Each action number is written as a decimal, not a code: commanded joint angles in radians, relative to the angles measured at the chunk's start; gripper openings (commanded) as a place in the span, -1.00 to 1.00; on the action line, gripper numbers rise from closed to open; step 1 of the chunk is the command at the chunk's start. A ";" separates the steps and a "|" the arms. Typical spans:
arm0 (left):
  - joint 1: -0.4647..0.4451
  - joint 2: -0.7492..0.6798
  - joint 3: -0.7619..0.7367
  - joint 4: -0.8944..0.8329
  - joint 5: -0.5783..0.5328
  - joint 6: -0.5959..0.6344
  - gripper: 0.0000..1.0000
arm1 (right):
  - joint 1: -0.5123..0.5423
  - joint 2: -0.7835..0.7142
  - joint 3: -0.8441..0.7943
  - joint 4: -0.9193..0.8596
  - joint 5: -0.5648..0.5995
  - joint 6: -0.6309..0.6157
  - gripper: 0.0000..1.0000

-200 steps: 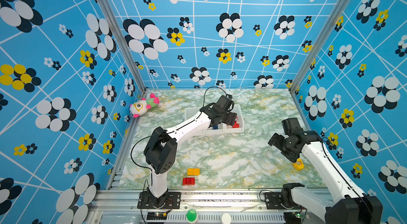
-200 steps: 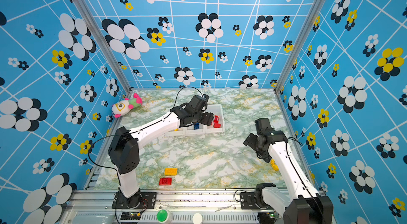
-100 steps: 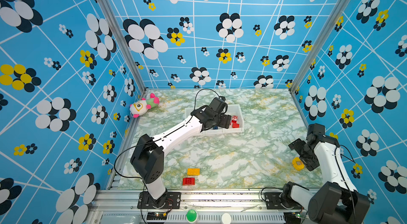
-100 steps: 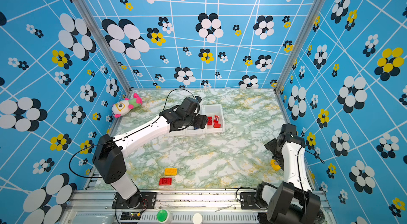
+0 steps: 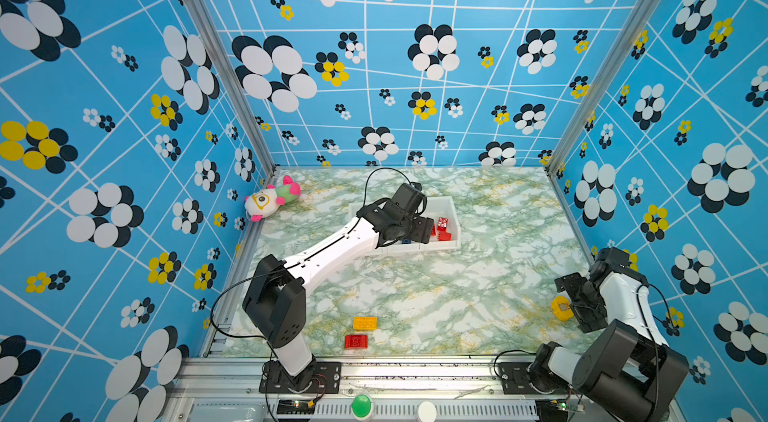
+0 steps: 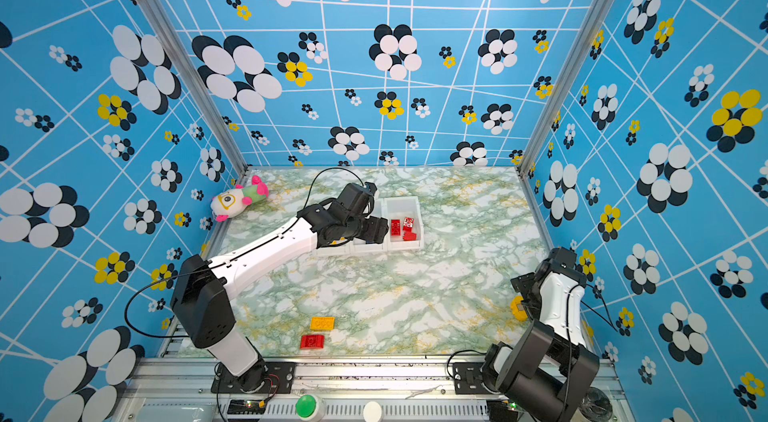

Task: Sort the legos into containers by color
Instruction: 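Raise the left gripper while the right gripper moves to the yellow 120 brick, then close the right gripper on the yellow 120 brick and lift it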

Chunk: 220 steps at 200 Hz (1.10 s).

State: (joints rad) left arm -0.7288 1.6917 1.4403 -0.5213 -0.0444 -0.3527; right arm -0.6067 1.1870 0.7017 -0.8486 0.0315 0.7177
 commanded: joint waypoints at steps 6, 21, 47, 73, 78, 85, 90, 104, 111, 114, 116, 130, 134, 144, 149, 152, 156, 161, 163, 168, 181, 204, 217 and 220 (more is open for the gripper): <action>0.010 -0.017 0.017 -0.028 0.005 -0.012 0.74 | -0.013 0.001 -0.033 0.056 -0.026 0.046 0.98; 0.010 -0.016 0.019 -0.028 0.000 -0.011 0.74 | -0.018 0.016 -0.041 0.082 -0.040 0.047 0.98; 0.010 -0.010 0.020 -0.029 0.000 -0.010 0.74 | -0.018 0.056 -0.041 0.115 -0.053 0.049 0.98; 0.011 -0.010 0.016 -0.028 -0.003 -0.014 0.74 | -0.019 0.075 -0.044 0.143 -0.057 0.061 0.98; 0.011 -0.009 0.015 -0.028 -0.004 -0.015 0.74 | -0.019 0.079 -0.046 0.148 -0.063 0.064 0.99; 0.011 -0.008 0.014 -0.028 -0.003 -0.015 0.74 | -0.020 0.086 -0.048 0.156 -0.072 0.070 0.98; 0.011 -0.007 0.015 -0.027 -0.002 -0.016 0.74 | -0.019 0.093 -0.047 0.156 -0.075 0.072 0.99; 0.011 -0.004 0.016 -0.026 0.000 -0.017 0.75 | -0.019 0.114 -0.044 0.159 -0.085 0.073 0.99; 0.011 -0.002 0.017 -0.026 0.000 -0.018 0.75 | -0.019 0.123 -0.048 0.163 -0.089 0.075 0.98; 0.011 -0.002 0.017 -0.026 0.000 -0.017 0.75 | -0.019 0.127 -0.048 0.165 -0.090 0.075 0.98; 0.011 -0.001 0.017 -0.025 -0.001 -0.018 0.75 | -0.019 0.129 -0.048 0.166 -0.091 0.075 0.99; 0.011 0.002 0.018 -0.024 -0.001 -0.018 0.75 | -0.019 0.145 -0.048 0.165 -0.097 0.078 0.98; 0.011 0.003 0.019 -0.024 0.001 -0.018 0.75 | -0.019 0.150 -0.048 0.163 -0.099 0.079 0.99; 0.011 0.006 0.020 -0.023 0.001 -0.019 0.75 | -0.019 0.157 -0.050 0.162 -0.100 0.082 0.98; 0.012 0.008 0.020 -0.022 0.001 -0.021 0.75 | -0.019 0.158 -0.050 0.161 -0.099 0.083 0.98; 0.011 0.008 0.020 -0.022 0.001 -0.020 0.75 | -0.020 0.160 -0.050 0.161 -0.099 0.083 0.98; 0.011 0.009 0.020 -0.020 0.003 -0.022 0.75 | -0.019 0.161 -0.050 0.164 -0.099 0.083 0.98; 0.011 0.011 0.020 -0.019 0.003 -0.023 0.75 | -0.019 0.160 -0.050 0.167 -0.099 0.083 0.98; 0.012 0.011 0.020 -0.019 0.004 -0.024 0.75 | -0.019 0.161 -0.051 0.167 -0.099 0.083 0.99; 0.011 0.012 0.020 -0.017 0.004 -0.025 0.75 | -0.019 0.163 -0.051 0.169 -0.101 0.083 0.99; 0.011 0.015 0.020 -0.016 0.004 -0.029 0.75 | -0.019 0.171 -0.048 0.167 -0.113 0.084 0.98; 0.011 0.021 0.021 -0.013 0.006 -0.031 0.76 | -0.019 0.186 -0.039 0.166 -0.114 0.083 0.98; 0.011 0.024 0.024 -0.014 0.006 -0.033 0.75 | -0.019 0.195 -0.035 0.172 -0.114 0.080 0.98; 0.011 0.025 0.023 -0.014 0.005 -0.033 0.75 | -0.019 0.198 -0.036 0.173 -0.115 0.079 0.98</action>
State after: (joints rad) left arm -0.7258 1.6947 1.4406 -0.5278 -0.0444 -0.3744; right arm -0.6189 1.3495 0.6655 -0.6865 -0.0586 0.7868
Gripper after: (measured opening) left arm 0.877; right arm 0.992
